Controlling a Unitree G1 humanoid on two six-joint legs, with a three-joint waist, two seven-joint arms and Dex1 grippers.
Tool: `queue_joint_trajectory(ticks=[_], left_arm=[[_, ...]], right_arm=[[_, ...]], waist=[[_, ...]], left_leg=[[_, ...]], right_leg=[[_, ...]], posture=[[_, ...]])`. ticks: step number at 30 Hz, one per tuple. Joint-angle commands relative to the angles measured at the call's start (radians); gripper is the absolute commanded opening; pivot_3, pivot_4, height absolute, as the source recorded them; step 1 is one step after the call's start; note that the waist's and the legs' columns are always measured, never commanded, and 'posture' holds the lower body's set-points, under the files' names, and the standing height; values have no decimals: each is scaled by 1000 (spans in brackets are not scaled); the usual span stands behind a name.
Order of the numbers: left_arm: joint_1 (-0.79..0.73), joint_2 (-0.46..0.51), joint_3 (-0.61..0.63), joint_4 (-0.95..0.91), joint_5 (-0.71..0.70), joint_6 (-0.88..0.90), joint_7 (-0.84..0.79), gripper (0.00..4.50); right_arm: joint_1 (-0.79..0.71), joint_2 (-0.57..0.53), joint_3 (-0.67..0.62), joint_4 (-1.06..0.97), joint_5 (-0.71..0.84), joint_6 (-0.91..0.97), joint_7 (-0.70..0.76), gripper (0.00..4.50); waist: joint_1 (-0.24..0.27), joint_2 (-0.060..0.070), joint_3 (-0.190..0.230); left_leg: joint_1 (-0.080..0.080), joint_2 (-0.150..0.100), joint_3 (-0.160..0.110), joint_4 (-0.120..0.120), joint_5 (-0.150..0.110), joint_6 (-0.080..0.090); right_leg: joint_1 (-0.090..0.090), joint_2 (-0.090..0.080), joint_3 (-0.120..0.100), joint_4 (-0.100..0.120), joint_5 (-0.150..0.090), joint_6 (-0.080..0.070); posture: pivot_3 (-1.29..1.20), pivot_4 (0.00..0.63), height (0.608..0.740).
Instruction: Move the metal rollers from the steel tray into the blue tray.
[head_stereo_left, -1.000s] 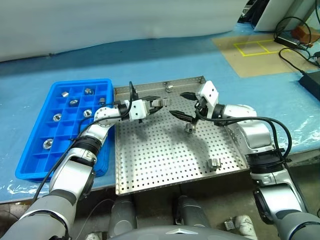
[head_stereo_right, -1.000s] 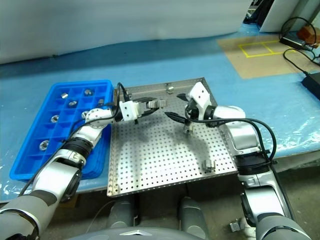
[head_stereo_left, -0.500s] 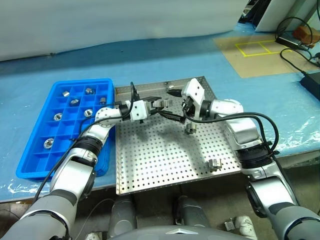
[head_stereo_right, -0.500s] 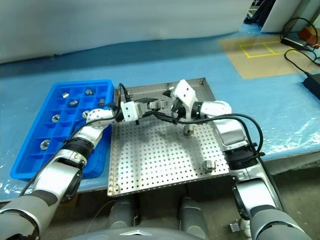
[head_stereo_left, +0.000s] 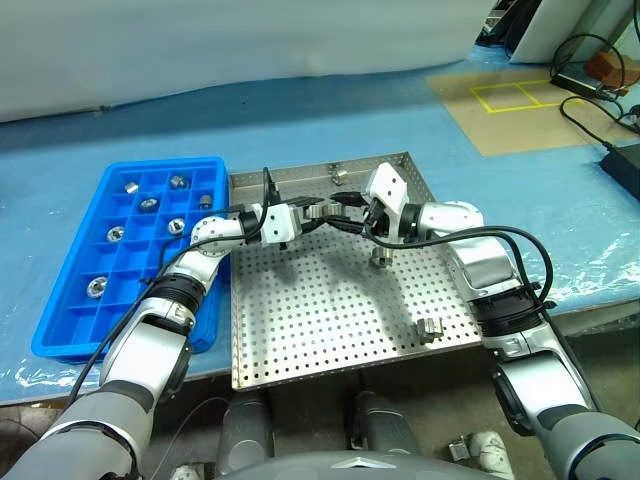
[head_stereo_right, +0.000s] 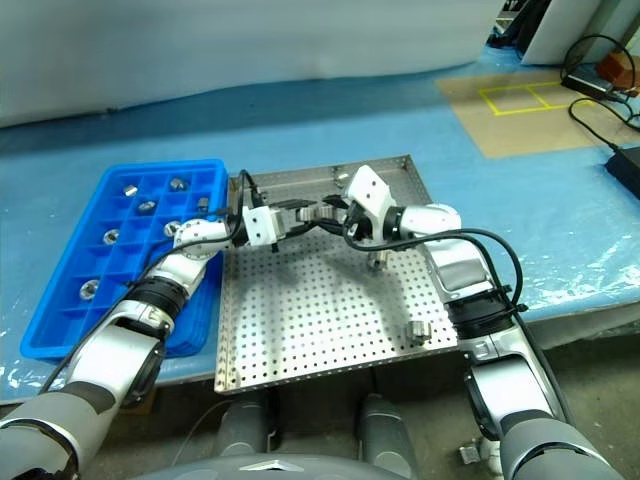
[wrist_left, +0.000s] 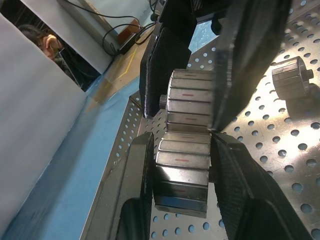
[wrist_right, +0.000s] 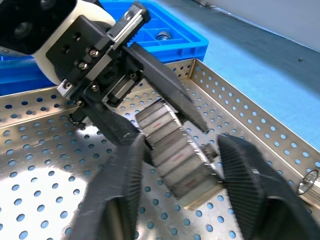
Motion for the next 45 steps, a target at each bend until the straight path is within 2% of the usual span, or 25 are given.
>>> queue_joint_trajectory(ticks=[1,10,17,27,37,45], left_arm=[[-13,2,16,-28,-17,-13,13,1383],[-20,8,19,-22,-13,-13,17,1383],[-34,44,37,0,-8,-18,41,1383],[-25,41,19,-10,-8,-17,56,1383],[-30,39,12,-7,-10,-20,59,1383],[-32,36,-2,-9,-13,-18,69,1383]], right_arm=[[-5,9,-5,-26,10,-19,5,1435],[-3,-3,-3,-39,11,2,12,1435],[86,-152,-11,-133,45,51,141,1435],[66,-237,-77,-105,76,52,113,1435],[130,-373,-99,-154,115,60,160,1435],[156,-432,-120,-152,139,50,149,1435]], waist=[[0,0,0],[0,0,0],[6,0,0],[0,0,0],[4,0,0],[2,0,0]], left_leg=[[0,0,0,0,0,0],[0,0,0,0,0,0],[0,0,0,0,0,0],[1,0,0,0,0,-1],[1,0,0,0,0,0],[1,0,0,0,0,0]], right_leg=[[0,0,0,0,0,0],[0,0,0,0,0,0],[0,0,0,0,0,0],[0,0,0,1,0,0],[0,0,0,0,0,0],[1,0,1,0,0,0]], posture=[[-206,150,740],[-203,150,740],[-191,150,740],[-195,150,740],[-196,150,740],[-205,150,740]])
